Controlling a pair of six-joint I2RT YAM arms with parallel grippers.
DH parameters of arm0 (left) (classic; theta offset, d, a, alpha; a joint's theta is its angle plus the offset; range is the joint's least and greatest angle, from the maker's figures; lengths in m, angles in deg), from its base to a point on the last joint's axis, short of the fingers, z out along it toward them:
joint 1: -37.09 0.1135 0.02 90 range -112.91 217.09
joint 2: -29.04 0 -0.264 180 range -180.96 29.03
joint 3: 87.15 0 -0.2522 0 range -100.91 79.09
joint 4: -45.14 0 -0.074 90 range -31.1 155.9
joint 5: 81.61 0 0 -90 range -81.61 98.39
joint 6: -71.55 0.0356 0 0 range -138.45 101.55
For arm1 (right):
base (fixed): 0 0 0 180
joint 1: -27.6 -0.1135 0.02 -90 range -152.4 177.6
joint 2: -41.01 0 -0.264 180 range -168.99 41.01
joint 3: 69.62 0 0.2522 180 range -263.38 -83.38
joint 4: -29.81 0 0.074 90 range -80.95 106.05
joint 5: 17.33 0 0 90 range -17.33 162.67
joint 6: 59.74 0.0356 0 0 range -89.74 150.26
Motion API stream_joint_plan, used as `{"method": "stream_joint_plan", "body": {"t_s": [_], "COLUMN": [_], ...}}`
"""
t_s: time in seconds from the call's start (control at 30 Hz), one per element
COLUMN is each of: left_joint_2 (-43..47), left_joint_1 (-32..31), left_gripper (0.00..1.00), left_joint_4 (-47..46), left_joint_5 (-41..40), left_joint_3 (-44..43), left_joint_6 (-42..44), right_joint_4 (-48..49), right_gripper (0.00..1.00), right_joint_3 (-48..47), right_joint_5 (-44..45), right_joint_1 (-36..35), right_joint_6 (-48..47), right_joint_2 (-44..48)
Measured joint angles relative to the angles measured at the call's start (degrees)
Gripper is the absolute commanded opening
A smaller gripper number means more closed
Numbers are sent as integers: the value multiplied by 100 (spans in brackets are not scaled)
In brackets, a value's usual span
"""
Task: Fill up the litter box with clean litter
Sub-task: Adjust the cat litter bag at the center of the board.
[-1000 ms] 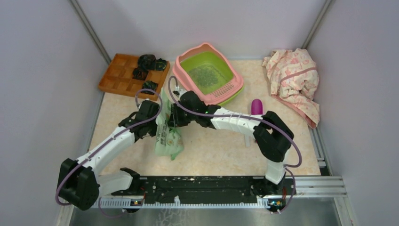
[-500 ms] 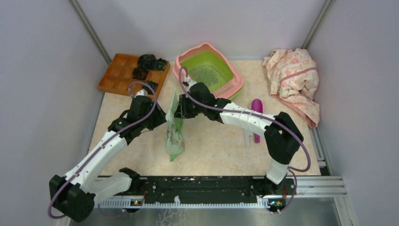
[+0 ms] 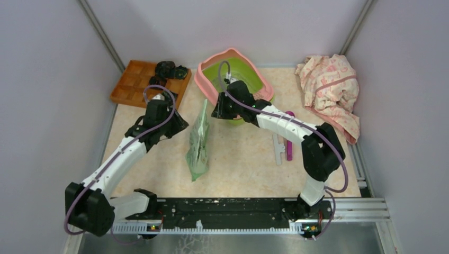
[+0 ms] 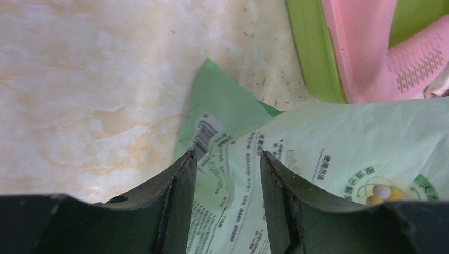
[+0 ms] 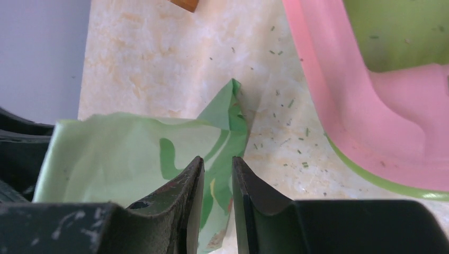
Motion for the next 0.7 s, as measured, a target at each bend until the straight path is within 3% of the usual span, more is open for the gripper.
{"method": "stream_joint_plan", "body": {"t_s": [0.2, 0.33, 0.57, 0.7], "left_joint_2": [-946, -1316, -1069, -562], "left_joint_1": [-55, -273, -533, -564], "left_gripper": [48, 48, 52, 58], "left_joint_4": [-658, -800, -549, -188], "left_joint_5": [898, 1047, 802, 380], "left_joint_3": [-297, -400, -479, -745], "left_joint_6": [-240, -411, -492, -286], "right_joint_4": [66, 168, 409, 151], "right_gripper": [27, 27, 29, 42], "right_joint_3": [-844, -1263, -1172, -1027], "right_joint_5": [-323, -439, -697, -522], "right_joint_1": [-271, -485, -442, -446], "right_joint_6": [98, 79, 44, -251], "right_joint_2": [-693, -1003, -940, -568]}}
